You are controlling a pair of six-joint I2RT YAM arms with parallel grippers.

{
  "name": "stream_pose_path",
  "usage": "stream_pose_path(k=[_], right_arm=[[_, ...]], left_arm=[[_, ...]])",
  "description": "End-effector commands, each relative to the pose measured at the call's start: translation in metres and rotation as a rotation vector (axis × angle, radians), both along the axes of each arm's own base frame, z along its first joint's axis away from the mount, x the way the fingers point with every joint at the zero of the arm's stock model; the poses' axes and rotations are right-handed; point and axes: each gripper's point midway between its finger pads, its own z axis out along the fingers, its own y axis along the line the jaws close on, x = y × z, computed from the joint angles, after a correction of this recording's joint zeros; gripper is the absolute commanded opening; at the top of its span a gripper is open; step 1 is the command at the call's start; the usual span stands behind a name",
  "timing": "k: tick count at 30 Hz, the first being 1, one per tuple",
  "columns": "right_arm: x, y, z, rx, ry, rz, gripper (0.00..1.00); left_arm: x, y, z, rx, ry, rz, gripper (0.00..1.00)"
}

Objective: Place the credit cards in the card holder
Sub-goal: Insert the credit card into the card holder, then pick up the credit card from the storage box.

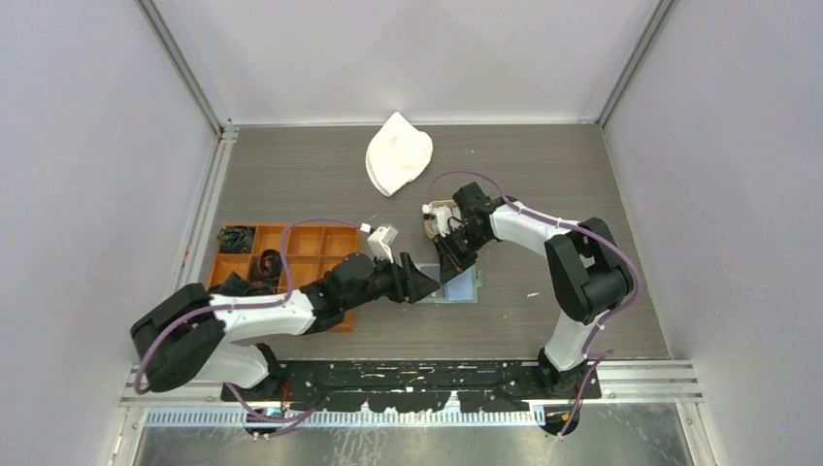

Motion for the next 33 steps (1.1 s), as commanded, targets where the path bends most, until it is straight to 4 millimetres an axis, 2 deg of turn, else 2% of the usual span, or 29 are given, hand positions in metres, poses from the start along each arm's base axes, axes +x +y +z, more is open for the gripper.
stream_pose_path(k=[1,5,6,8,9,11,12,13,15,18,20,23,27,33], right_arm=[[0.018,0.005,0.040,0.047,-0.126,0.028,0.12],[0.028,-0.006,0.081,0.048,-0.283,0.045,0.16],[0.033,-0.011,0.096,0.041,-0.353,0.041,0.19],[0.047,-0.024,0.126,0.024,-0.515,0.012,0.31],[0.055,-0.030,0.142,0.014,-0.607,-0.014,0.44],[0.073,-0.046,0.181,0.000,-0.803,-0.092,0.86],[0.082,-0.052,0.196,0.008,-0.872,-0.141,0.98],[0.092,-0.056,0.210,0.031,-0.917,-0.208,0.99],[0.102,-0.058,0.230,0.115,-0.893,-0.291,1.00],[0.113,-0.050,0.243,0.298,-0.692,-0.337,0.99],[0.124,-0.042,0.235,0.373,-0.589,-0.352,0.95],[0.144,-0.040,0.198,0.337,-0.512,-0.374,0.93],[0.155,-0.039,0.143,0.275,-0.342,-0.422,0.86],[0.166,-0.040,0.085,0.182,-0.192,-0.449,0.70]], left_arm=[[0.005,0.025,0.005,0.154,-0.103,0.041,0.56],[0.003,0.042,0.027,0.186,-0.224,0.035,0.57],[0.003,0.046,0.033,0.192,-0.259,0.032,0.58],[0.004,0.055,0.043,0.209,-0.319,0.039,0.68],[0.005,0.059,0.047,0.217,-0.345,0.050,0.74],[0.010,0.071,0.055,0.232,-0.386,0.092,0.96],[0.012,0.076,0.057,0.236,-0.397,0.118,0.99],[0.015,0.081,0.059,0.236,-0.407,0.146,1.00],[0.017,0.084,0.064,0.217,-0.434,0.162,1.00],[0.019,0.079,0.071,0.172,-0.454,0.143,1.00],[0.023,0.070,0.074,0.159,-0.460,0.136,0.99],[0.033,0.057,0.073,0.159,-0.465,0.132,0.97],[0.056,0.040,0.071,0.165,-0.473,0.171,0.93],[0.094,0.019,0.077,0.121,-0.431,0.216,0.88]])
